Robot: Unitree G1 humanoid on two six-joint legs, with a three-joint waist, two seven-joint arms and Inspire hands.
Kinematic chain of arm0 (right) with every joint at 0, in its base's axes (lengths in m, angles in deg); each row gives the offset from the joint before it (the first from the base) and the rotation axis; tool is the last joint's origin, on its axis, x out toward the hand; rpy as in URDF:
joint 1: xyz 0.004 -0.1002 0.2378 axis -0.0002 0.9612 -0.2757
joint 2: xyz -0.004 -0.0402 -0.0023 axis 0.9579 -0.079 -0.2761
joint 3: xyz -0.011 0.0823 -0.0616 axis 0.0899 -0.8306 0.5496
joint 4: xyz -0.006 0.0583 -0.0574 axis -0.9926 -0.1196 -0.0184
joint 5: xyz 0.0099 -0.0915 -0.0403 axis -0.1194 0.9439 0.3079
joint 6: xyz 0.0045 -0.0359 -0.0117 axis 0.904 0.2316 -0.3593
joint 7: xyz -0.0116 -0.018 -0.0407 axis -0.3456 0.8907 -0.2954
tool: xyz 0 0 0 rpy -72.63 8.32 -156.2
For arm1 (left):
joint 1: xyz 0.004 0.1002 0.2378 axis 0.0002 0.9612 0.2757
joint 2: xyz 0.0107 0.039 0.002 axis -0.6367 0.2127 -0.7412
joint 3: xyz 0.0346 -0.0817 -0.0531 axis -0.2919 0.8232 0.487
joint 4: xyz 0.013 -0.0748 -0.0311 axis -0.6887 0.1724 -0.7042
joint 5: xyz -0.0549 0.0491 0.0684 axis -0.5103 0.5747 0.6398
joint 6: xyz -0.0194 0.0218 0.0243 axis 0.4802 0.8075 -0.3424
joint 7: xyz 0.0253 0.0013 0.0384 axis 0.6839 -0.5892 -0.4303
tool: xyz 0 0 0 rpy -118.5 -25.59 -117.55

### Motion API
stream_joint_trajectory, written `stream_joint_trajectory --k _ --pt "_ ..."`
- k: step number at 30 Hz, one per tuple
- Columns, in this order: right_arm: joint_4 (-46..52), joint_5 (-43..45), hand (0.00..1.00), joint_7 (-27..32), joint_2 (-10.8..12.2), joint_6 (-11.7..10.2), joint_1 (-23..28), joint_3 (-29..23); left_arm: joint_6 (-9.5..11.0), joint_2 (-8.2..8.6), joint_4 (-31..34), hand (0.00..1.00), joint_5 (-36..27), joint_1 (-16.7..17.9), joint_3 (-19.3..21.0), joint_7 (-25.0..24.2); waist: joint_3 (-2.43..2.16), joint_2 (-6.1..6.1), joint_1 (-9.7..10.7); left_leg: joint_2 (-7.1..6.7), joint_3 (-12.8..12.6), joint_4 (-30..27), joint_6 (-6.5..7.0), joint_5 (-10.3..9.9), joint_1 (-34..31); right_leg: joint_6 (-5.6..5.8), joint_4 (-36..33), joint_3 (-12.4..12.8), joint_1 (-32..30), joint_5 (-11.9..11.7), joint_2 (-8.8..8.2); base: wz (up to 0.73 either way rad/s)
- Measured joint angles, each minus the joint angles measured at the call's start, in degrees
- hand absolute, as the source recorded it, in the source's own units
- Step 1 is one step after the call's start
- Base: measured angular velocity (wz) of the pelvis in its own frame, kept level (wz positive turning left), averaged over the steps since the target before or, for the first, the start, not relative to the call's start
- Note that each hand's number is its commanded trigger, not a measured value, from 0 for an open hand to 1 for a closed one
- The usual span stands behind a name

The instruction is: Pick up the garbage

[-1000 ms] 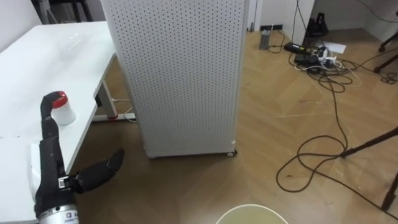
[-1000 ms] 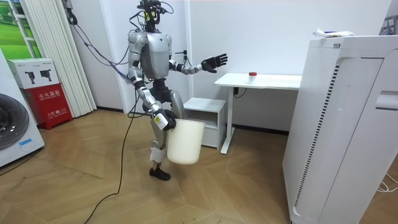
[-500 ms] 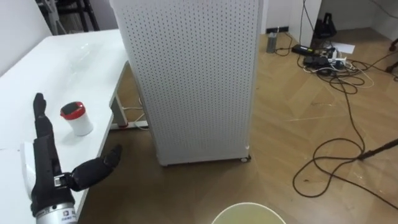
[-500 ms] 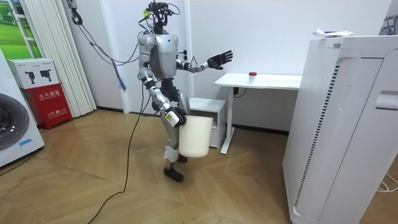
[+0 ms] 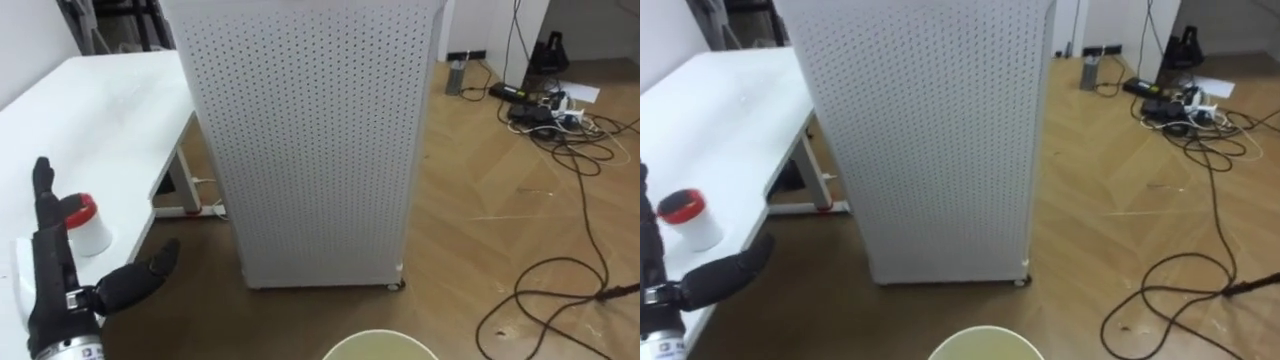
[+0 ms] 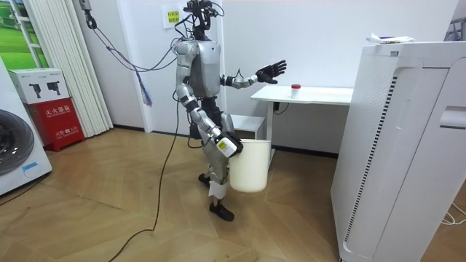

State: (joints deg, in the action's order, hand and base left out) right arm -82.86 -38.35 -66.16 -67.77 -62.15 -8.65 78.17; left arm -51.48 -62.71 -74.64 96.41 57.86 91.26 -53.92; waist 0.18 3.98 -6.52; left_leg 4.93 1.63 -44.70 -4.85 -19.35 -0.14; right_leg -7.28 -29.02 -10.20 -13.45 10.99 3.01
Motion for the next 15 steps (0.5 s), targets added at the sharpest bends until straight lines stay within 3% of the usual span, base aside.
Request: stream_joint_trajectory --k 1,2,3,5,7,9,10,11,12,13,15 --pt "0.0 0.2 1.0 -0.2 -0.2 0.0 0.0 0.4 0.0 0.0 0.0 0.0 0.2 0.0 0.1 -0.1 0.02 -0.01 0.0 0.46 0.0 -3.1 -0.21 1.9 -1.1 -0.28 0.4 -0.1 0.9 0.4 0.38 -0.07" --pt "0.0 0.4 1.0 -0.4 -0.3 0.0 0.0 0.7 0.0 0.0 0.1 0.0 0.4 0.0 0.3 -0.3 0.36 -0.53 0.1 0.71 0.3 -8.2 -0.24 6.1 -3.3 -0.7 0.6 -0.2 2.5 1.3 0.5 0.12" --pt "0.1 0.4 1.0 -0.4 -0.3 0.0 -0.1 0.6 0.0 0.07 0.1 0.0 0.5 0.0 0.3 -0.4 0.62 -1.24 0.6 1.41 0.1 -10.9 -0.13 7.1 -5.6 -1.03 0.7 -0.4 3.4 2.1 0.36 0.25" --pt "-0.2 0.2 1.0 0.2 -0.7 -0.1 -0.2 0.4 0.0 0.24 0.1 0.0 0.4 0.0 0.0 -0.5 1.0 -1.78 1.2 2.01 0.0 -10.5 0.38 6.0 -9.3 -1.22 2.4 -1.2 4.9 2.3 0.4 0.24" --pt "-0.3 0.3 1.0 0.8 -0.9 -0.1 0.0 0.0 0.0 0.24 0.1 0.0 0.5 0.1 0.1 -0.5 1.23 -2.26 1.5 2.73 -0.6 -6.8 0.32 5.1 -12.3 -1.31 4.0 -2.2 6.0 2.2 -0.03 0.25" --pt "-1.1 -0.2 1.0 1.6 -1.3 0.0 0.1 -0.3 0.0 0.25 0.1 0.0 0.5 0.1 0.1 -0.2 1.14 -2.52 1.9 3.44 -1.3 4.7 0.3 4.8 -13.4 -1.06 5.7 -3.2 7.1 2.3 -0.68 0.37" --pt "-1.9 -0.2 1.0 1.8 -1.3 0.0 0.1 -0.6 0.0 0.25 0.1 0.0 0.5 0.1 0.0 -0.2 0.96 -2.5 2.6 3.39 -1.5 11.8 -0.2 5.6 -13.1 -0.62 6.4 -4.3 7.8 2.5 -1.15 0.4" --pt "-2.2 -0.2 1.0 1.9 -1.3 0.0 0.1 -0.9 0.0 0.25 0.1 0.0 0.5 0.1 0.0 -0.1 0.87 -2.45 3.0 3.31 -1.7 14.8 -0.28 6.5 -12.9 -0.36 6.4 -4.9 7.8 2.7 -1.42 0.46" --pt "-2.9 -0.1 1.0 2.1 -1.2 0.0 0.0 -1.2 0.0 0.14 0.1 0.0 0.5 0.1 0.0 -0.1 0.77 -2.61 3.1 3.09 -2.7 18.4 -0.48 8.5 -12.3 0.21 6.4 -5.3 8.1 3.2 -2.02 0.36" --pt "-3.5 0.1 1.0 2.1 -1.1 0.0 0.3 -1.1 0.0 0.16 0.1 0.0 0.5 0.3 -0.1 0.1 0.57 -3.19 3.2 2.02 -3.6 20.3 0.1 9.5 -11.1 0.86 7.2 -5.6 8.7 3.4 -2.93 0.32" --pt "-3.6 0.5 1.0 2.0 -1.3 0.0 0.4 -1.3 0.0 0.15 0.1 0.0 0.5 0.4 -0.1 0.2 0.38 -3.38 2.9 0.67 -3.7 22.4 0.66 10.2 -9.9 1.7 9.1 -5.8 9.7 3.1 -3.52 0.21"
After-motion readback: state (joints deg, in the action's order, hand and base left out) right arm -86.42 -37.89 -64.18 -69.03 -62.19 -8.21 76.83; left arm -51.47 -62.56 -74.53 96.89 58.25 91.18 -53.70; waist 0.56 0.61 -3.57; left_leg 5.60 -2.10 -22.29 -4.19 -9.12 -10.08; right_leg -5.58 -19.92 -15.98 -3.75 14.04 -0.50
